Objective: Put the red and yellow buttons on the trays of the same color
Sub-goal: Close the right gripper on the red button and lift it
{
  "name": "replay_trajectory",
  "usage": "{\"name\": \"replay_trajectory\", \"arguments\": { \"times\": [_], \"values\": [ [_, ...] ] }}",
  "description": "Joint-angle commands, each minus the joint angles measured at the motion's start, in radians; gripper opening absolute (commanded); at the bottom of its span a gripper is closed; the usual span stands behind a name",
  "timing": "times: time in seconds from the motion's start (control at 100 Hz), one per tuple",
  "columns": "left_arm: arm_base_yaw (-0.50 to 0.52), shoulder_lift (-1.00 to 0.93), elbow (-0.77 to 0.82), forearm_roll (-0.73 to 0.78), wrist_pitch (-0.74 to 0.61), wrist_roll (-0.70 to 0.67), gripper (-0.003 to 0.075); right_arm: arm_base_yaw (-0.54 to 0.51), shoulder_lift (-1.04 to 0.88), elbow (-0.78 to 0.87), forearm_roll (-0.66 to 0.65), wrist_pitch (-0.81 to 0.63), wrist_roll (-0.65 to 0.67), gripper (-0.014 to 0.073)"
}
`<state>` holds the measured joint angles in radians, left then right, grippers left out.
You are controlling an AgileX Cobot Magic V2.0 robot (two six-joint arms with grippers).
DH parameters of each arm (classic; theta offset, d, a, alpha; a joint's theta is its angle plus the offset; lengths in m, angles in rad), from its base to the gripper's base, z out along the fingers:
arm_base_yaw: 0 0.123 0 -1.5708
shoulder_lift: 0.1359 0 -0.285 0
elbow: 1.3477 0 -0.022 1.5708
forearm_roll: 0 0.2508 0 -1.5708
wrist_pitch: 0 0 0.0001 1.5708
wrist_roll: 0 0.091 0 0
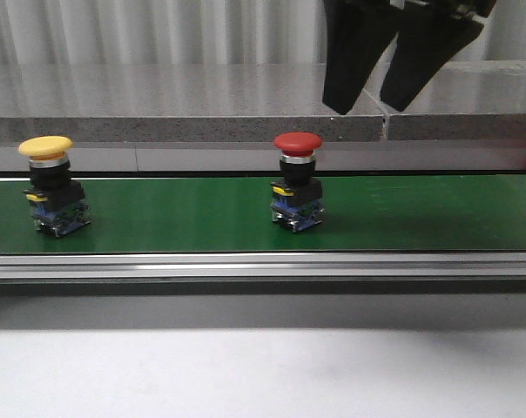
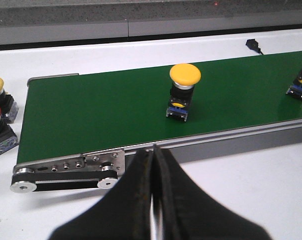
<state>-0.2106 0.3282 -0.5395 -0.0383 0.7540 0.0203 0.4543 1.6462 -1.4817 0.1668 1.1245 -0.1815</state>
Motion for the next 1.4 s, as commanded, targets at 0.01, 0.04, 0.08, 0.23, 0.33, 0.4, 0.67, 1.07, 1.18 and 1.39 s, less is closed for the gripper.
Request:
{"name": "replay_trajectory", "arguments": {
  "times": [0.01,0.04,0.08,0.23,0.33,0.4,0.67,1.07,1.18,1.39],
  "values": [
    [-0.009,0.008,-0.026,-0.013,-0.066,-0.012,-0.0021,0.000,0.015,-0.076,0.027,0.032,-0.052,0.0501],
    [-0.009,0.008,-0.026,-0.013,-0.066,-0.012,-0.0021,0.000,0.028,-0.085,0.028,0.038,-0.059,0.0501],
    [-0.009,0.008,-0.026,-0.013,-0.066,-0.012,-0.0021,0.000,0.043,-0.097,0.028,0.038,-0.066,0.0501],
    [-0.009,0.008,-0.026,-0.013,-0.066,-0.012,-0.0021,0.000,0.106,-0.133,0.029,0.034,-0.071,0.0501],
    [-0.009,0.008,-0.026,-0.013,-0.066,-0.012,-0.0021,0.000,0.135,-0.142,0.030,0.027,-0.077,0.0501],
    [-0.009,0.008,-0.026,-0.013,-0.066,-0.012,-0.0021,0.000,0.146,-0.142,0.030,0.013,-0.077,0.0501],
    [-0.009,0.008,-0.026,-0.013,-0.066,-0.012,-0.0021,-0.001,0.152,-0.142,0.030,-0.045,-0.077,0.0239],
    [-0.009,0.008,-0.026,-0.013,-0.066,-0.012,-0.0021,-0.057,0.059,-0.142,0.030,-0.056,-0.060,0.0214],
    [-0.009,0.008,-0.026,-0.013,-0.066,-0.012,-0.0021,-0.121,0.007,-0.142,0.030,-0.070,-0.057,0.0214],
    [-0.009,0.008,-0.026,-0.013,-0.066,-0.012,-0.0021,-0.325,-0.054,-0.141,0.030,-0.071,-0.013,0.0214]
  ]
}}
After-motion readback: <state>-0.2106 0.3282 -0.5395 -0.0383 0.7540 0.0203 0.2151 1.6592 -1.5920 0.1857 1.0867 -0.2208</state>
